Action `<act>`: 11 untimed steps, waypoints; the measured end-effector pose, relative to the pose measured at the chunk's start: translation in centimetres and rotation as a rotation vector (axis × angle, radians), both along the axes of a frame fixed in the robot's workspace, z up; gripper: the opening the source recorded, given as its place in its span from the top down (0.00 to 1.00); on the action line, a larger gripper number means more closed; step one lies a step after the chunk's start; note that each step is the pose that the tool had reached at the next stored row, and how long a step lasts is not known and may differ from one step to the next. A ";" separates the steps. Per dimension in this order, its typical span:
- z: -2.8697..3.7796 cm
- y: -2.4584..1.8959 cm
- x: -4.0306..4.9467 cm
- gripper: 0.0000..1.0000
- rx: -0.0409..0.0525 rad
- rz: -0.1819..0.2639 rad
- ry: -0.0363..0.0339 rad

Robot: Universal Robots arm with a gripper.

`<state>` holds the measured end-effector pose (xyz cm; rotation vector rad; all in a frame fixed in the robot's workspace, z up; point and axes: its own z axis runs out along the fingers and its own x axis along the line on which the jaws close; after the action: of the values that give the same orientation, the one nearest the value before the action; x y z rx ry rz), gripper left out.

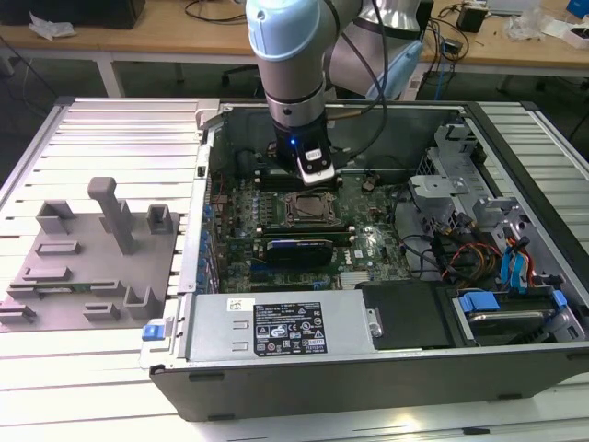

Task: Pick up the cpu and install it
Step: 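Install the first cpu locking lever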

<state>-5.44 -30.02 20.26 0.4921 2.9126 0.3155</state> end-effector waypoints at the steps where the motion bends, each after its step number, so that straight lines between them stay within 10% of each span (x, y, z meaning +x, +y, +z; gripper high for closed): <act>1: -0.03 -0.02 0.00 0.89 -0.0001 0.000 0.0000; 11: -0.30 -0.25 0.05 0.89 -0.0002 0.000 0.0001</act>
<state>-5.39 -30.28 19.97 0.4919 2.9127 0.3152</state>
